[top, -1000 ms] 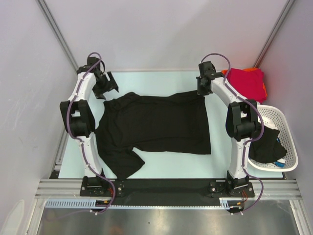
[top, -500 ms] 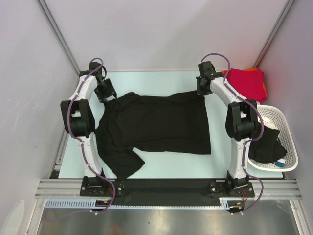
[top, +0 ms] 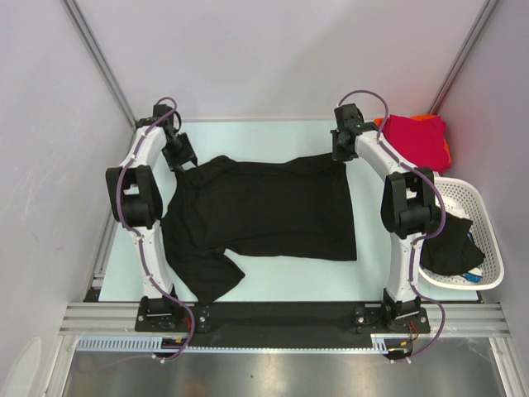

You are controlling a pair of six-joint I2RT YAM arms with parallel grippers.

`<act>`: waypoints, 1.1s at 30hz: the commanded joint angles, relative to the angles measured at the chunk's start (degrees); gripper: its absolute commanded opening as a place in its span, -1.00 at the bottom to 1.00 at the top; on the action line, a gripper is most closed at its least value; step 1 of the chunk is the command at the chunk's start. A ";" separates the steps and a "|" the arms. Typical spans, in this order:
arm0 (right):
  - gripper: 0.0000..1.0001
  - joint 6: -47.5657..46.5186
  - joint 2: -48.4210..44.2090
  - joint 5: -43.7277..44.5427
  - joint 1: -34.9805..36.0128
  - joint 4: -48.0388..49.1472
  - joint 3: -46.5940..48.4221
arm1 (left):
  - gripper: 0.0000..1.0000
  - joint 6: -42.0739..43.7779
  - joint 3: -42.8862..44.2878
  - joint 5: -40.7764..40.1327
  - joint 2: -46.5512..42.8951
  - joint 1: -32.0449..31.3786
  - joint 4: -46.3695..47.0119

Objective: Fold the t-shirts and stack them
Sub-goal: Fold the flattened tshirt in 1/3 of the way

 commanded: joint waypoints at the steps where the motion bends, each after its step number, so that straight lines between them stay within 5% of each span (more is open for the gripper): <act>1: -1.00 -0.10 0.19 0.34 0.30 0.40 0.56 | 0.20 1.15 1.63 -0.48 -1.23 -0.13 -0.51; 5: -1.00 -0.10 0.36 0.17 0.57 0.40 0.56 | 0.17 1.23 1.72 -0.14 -0.97 -0.04 -0.51; 9: -1.00 -0.28 0.63 0.34 0.74 0.14 0.91 | -0.26 1.32 1.63 1.01 0.43 -0.13 -0.43; 13: -1.00 -0.54 0.45 0.52 0.74 0.14 1.09 | -0.46 1.67 1.37 1.19 1.66 -0.21 -0.16; 16: -1.00 -0.63 0.36 0.61 0.57 0.05 1.09 | -0.96 1.85 1.02 1.45 1.93 -0.21 -0.25; 33: -1.00 -0.80 -0.51 1.21 1.10 -0.91 1.26 | -1.00 5.01 -6.71 -1.27 -8.69 -1.27 -4.29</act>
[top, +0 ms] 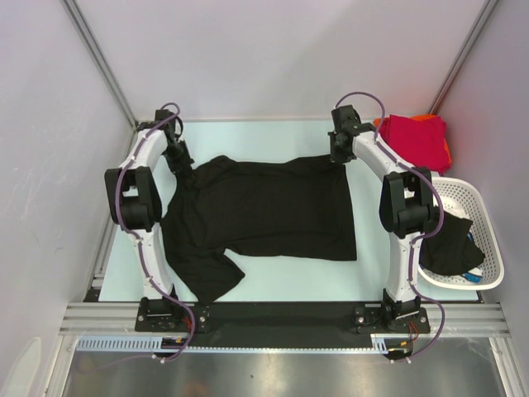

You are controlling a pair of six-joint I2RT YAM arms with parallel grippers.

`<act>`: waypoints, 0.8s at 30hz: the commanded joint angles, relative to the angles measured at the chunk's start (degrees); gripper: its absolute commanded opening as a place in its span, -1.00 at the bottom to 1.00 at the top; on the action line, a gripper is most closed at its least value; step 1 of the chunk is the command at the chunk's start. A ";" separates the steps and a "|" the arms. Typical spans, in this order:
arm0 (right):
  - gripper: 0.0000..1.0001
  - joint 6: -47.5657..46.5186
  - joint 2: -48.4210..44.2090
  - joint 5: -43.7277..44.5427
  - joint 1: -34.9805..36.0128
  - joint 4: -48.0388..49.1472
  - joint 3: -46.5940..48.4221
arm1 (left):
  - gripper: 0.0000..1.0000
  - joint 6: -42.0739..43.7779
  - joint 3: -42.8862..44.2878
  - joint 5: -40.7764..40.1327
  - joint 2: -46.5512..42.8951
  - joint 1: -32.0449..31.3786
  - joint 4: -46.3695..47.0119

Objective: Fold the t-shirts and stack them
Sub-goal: Fold the flattened tshirt in 1/3 of the way

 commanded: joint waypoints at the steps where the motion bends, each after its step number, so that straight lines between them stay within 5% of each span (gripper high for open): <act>1: -1.00 -0.61 -1.87 1.57 0.20 -0.83 0.39 | -1.00 2.91 -3.02 -2.52 -7.56 -0.72 -3.02; 13: -1.00 2.55 -13.03 1.66 -0.59 -3.29 -14.37 | -1.00 3.89 -10.32 -5.59 -11.00 -0.72 -4.79; 16: -1.00 3.08 -14.09 1.13 -0.50 -2.15 -16.49 | -0.37 3.62 -8.75 -5.51 -11.61 -0.72 -2.68; 17: -1.00 3.09 -13.83 1.13 -0.50 -2.15 -16.58 | -0.02 3.53 -8.13 -5.77 -11.79 -0.72 -1.63; 20: -1.00 3.09 -12.69 1.31 -0.42 -2.23 -15.35 | 0.24 2.83 -4.18 -6.65 -11.35 -0.55 -1.10; 24: -1.00 2.91 -11.37 1.57 -0.06 -2.15 -13.33 | 0.29 2.83 1.00 -6.13 -8.55 -0.55 -0.65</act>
